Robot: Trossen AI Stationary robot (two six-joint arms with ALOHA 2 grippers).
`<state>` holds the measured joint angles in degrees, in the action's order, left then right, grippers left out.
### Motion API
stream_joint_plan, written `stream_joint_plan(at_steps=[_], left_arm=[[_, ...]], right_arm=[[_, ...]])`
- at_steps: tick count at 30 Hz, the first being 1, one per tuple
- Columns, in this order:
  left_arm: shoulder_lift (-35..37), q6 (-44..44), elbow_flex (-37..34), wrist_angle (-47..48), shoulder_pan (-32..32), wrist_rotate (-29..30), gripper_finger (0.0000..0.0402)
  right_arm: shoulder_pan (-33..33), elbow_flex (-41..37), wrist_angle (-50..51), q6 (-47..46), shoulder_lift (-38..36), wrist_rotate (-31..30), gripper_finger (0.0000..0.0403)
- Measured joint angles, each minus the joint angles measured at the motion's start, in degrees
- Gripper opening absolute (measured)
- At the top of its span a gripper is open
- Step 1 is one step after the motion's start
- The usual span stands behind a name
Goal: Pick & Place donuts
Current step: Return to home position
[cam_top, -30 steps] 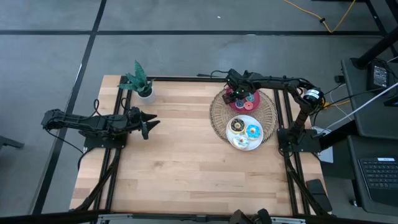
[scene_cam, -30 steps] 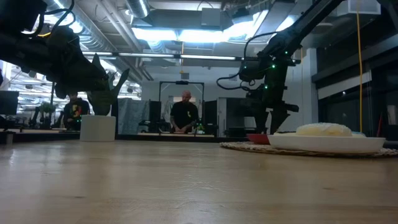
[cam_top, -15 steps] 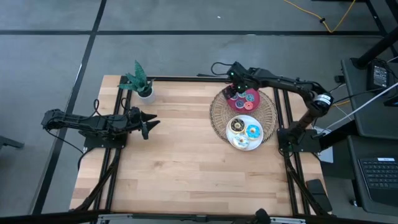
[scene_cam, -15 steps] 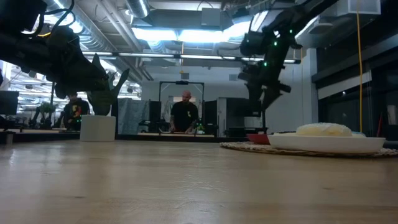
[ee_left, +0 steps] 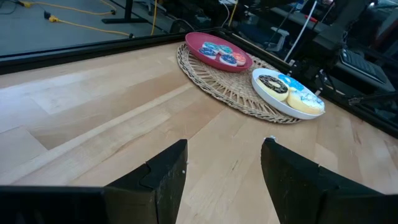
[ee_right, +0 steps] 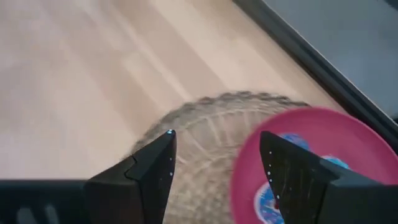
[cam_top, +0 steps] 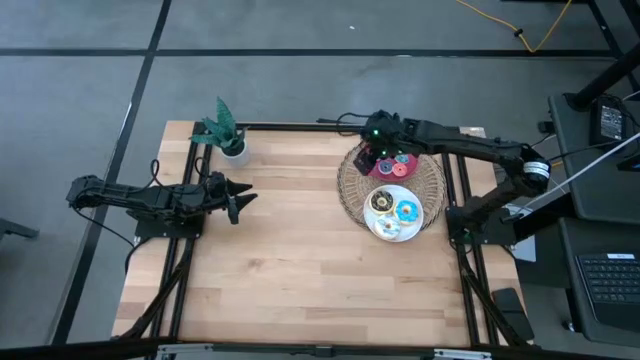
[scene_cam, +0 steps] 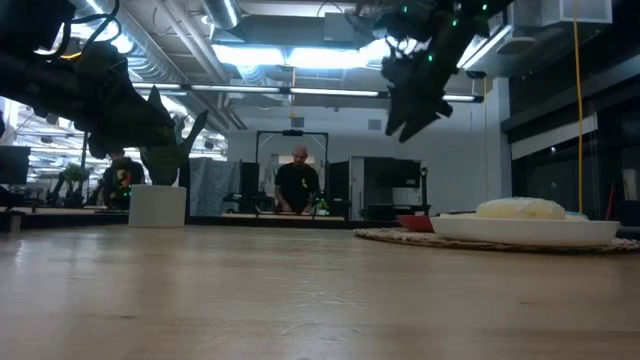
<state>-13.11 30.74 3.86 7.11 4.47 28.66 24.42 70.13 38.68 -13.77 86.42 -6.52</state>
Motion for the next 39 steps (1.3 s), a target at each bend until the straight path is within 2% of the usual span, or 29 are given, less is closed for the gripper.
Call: stream_joint_plan(at_steps=[14, 28, 31, 39], left_arm=[[0.0, 0.0, 0.0, 0.0, 0.0, 0.0, 0.0196], [0.0, 0.0, 0.0, 0.0, 0.0, 0.0, 0.0196], [0.0, 0.0, 0.0, 0.0, 0.0, 0.0, 0.0196], [0.0, 0.0, 0.0, 0.0, 0.0, 0.0, 0.0196]], right_arm=[[-19.4, 0.0, -10.1, 0.8, -2.8, 0.1, 0.0232], [-36.5, 0.0, -38.8, 12.8, 2.2, -0.1, 0.0232], [-39.2, 0.0, -42.8, 12.6, 3.3, -3.6, 0.0232], [-45.2, 0.0, -43.6, 12.8, 3.3, -19.7, 0.0232]])
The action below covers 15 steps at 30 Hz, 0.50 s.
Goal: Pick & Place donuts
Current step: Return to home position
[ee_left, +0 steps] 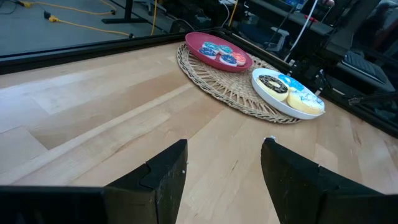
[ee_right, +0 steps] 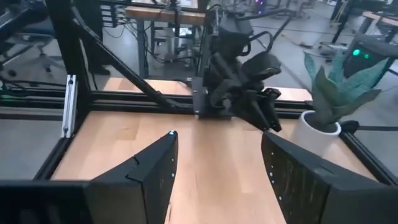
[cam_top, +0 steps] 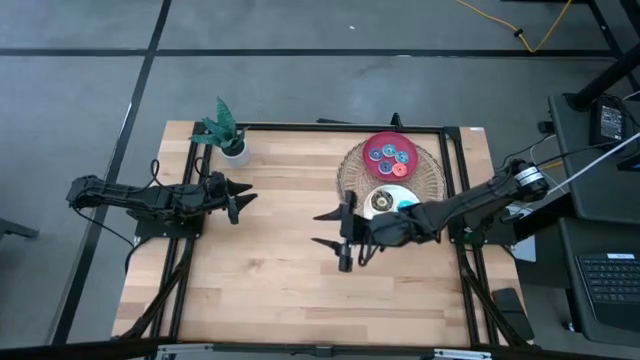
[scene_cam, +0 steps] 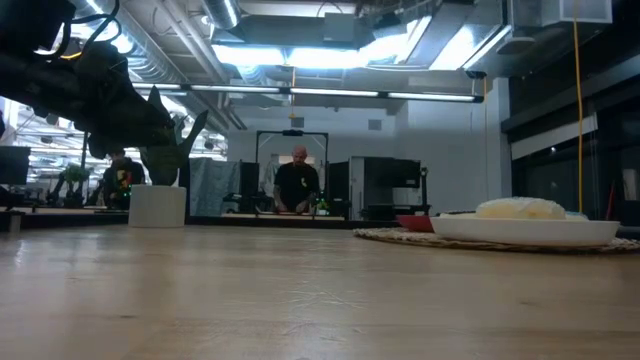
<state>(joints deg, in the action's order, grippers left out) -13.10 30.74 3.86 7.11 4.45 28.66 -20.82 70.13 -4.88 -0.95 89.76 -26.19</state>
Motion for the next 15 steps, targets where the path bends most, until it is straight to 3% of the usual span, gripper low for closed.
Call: stream_joint_plan(at_steps=[6, 15], left_arm=[[0.0, 0.0, 0.0, 0.0, 0.0, 0.0, 0.0196], [0.0, 0.0, 0.0, 0.0, 0.0, 0.0, 0.0196]], right_arm=[[-0.3, -3.7, 0.2, 0.0, -3.8, 2.6, 0.0232], [4.1, -15.5, -0.2, 0.0, -15.6, 2.7, 0.0232]])
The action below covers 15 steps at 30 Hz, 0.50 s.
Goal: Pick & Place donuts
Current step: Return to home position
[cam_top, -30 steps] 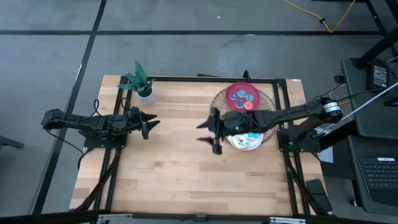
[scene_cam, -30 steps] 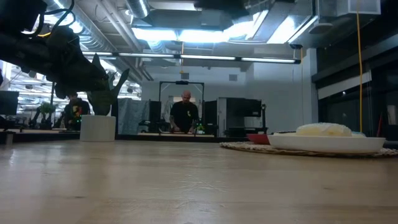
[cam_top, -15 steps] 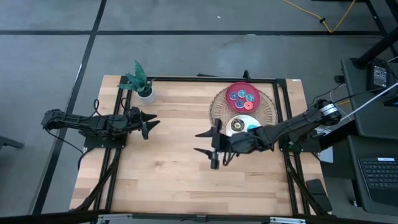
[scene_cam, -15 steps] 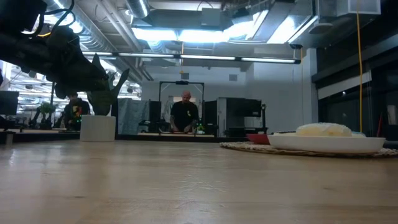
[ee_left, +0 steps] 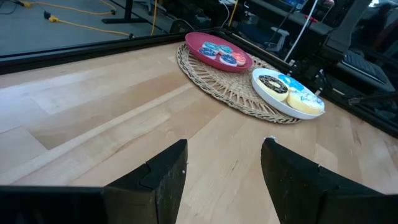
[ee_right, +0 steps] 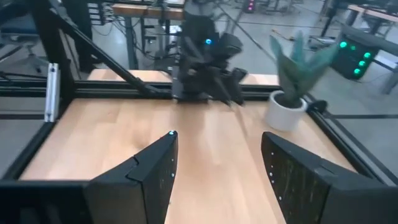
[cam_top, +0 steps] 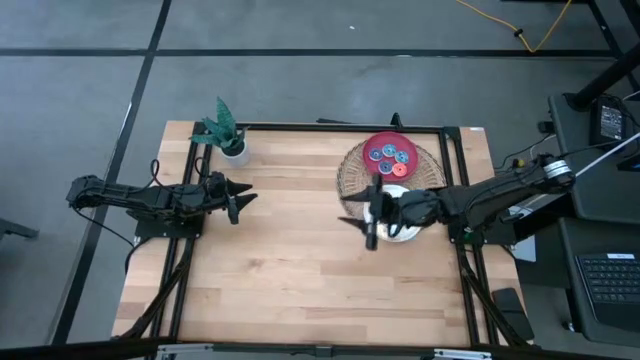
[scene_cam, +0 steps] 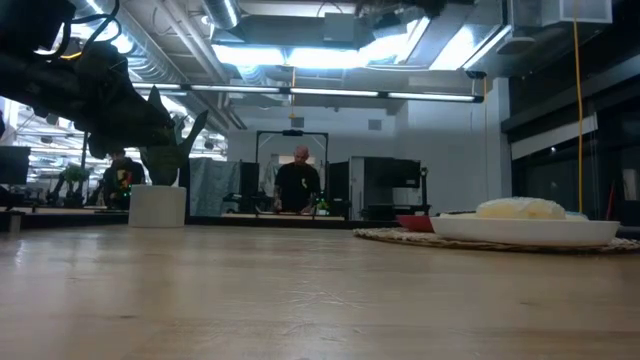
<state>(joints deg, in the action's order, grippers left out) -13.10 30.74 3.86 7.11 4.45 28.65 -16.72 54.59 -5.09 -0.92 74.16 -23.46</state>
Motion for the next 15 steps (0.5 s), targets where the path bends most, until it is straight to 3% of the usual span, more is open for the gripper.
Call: stream_joint_plan(at_steps=[15], left_arm=[[0.0, 0.0, 0.0, 0.0, 0.0, 0.0, 0.0196]], right_arm=[[7.1, -23.8, -0.8, 0.0, -22.1, 0.0, 0.0232]])
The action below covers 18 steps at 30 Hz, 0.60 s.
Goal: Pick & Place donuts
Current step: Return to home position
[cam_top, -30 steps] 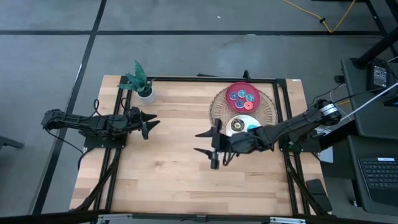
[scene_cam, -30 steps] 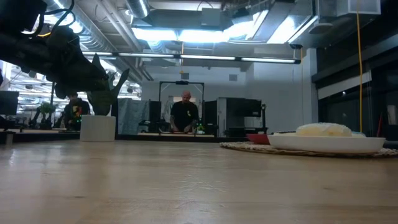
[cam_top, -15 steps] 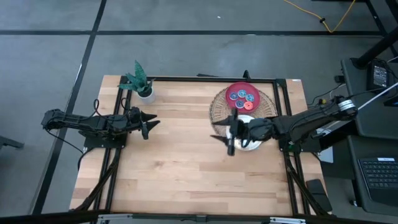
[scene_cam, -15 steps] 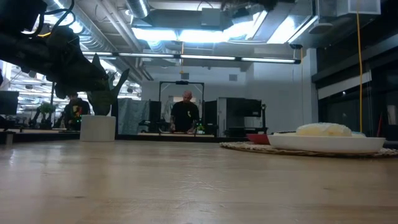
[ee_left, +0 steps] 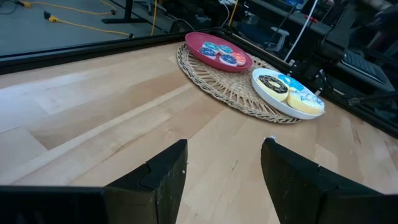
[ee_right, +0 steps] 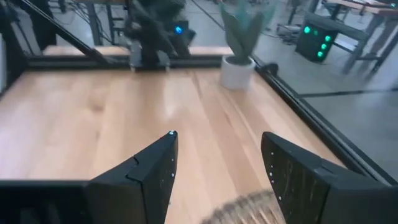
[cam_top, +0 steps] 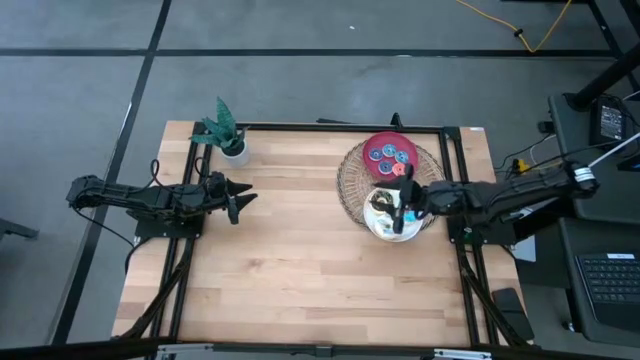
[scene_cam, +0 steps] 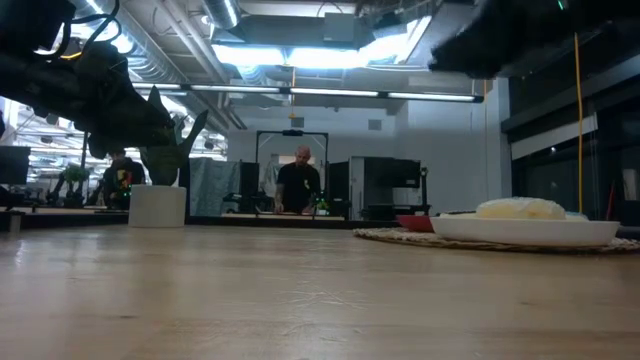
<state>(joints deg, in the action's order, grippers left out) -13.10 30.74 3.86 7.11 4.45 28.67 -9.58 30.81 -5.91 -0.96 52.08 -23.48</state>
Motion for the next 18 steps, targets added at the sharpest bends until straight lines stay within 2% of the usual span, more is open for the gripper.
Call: stream_joint_plan(at_steps=[9, 18], left_arm=[[0.0, 0.0, 0.0, 0.0, 0.0, 0.0, 0.0196], [0.0, 0.0, 0.0, 0.0, 0.0, 0.0, 0.0196]], right_arm=[[1.5, -14.2, 0.3, 0.0, -9.2, 0.1, 0.0232], [3.8, -21.5, -0.4, -0.3, -17.1, 0.0, 0.0232]])
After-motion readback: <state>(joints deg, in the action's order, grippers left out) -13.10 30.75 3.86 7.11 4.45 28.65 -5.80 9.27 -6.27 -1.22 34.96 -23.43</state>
